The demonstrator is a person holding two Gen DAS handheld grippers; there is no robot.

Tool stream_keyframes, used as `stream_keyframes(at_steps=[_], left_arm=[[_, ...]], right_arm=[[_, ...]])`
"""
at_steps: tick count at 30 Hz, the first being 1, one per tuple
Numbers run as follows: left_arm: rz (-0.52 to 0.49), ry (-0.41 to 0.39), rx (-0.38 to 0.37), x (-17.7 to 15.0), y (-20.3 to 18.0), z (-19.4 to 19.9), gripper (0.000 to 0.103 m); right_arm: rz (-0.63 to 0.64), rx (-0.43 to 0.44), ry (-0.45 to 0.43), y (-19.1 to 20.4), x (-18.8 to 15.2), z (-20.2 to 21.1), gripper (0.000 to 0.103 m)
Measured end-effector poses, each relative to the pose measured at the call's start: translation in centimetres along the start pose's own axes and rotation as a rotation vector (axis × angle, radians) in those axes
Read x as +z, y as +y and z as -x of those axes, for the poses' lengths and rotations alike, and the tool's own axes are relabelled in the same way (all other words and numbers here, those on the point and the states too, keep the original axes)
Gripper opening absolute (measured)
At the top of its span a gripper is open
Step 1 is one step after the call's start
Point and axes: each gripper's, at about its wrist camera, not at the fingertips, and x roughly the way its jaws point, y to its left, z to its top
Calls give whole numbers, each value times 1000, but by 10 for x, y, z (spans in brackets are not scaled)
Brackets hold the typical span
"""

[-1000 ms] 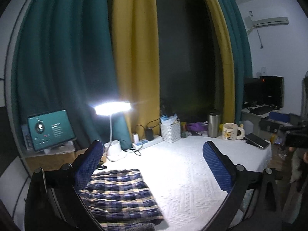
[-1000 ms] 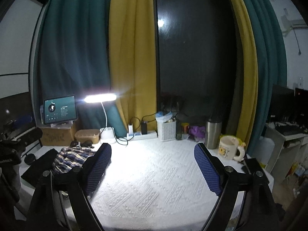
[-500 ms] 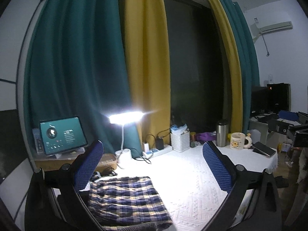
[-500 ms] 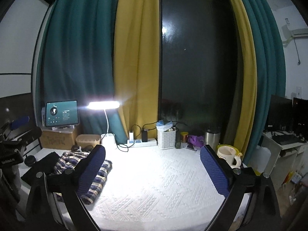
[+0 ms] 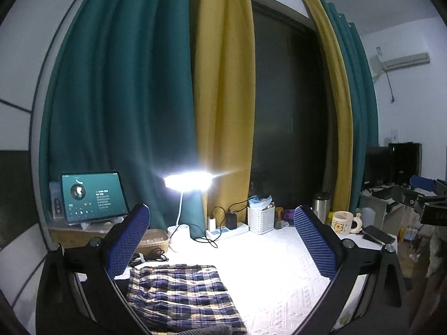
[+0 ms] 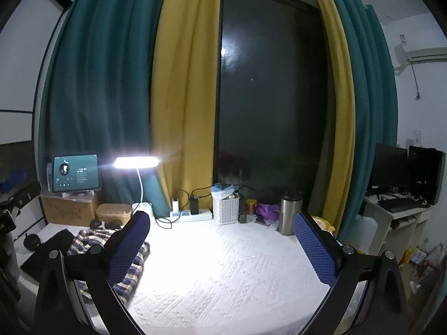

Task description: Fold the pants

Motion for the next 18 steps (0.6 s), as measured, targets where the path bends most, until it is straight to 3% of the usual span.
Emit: stream_keyframes(at_steps=[18], left_arm=[[18, 50, 25, -7, 8, -9, 102]], right_arm=[[11, 15, 39, 2, -9, -11, 103]])
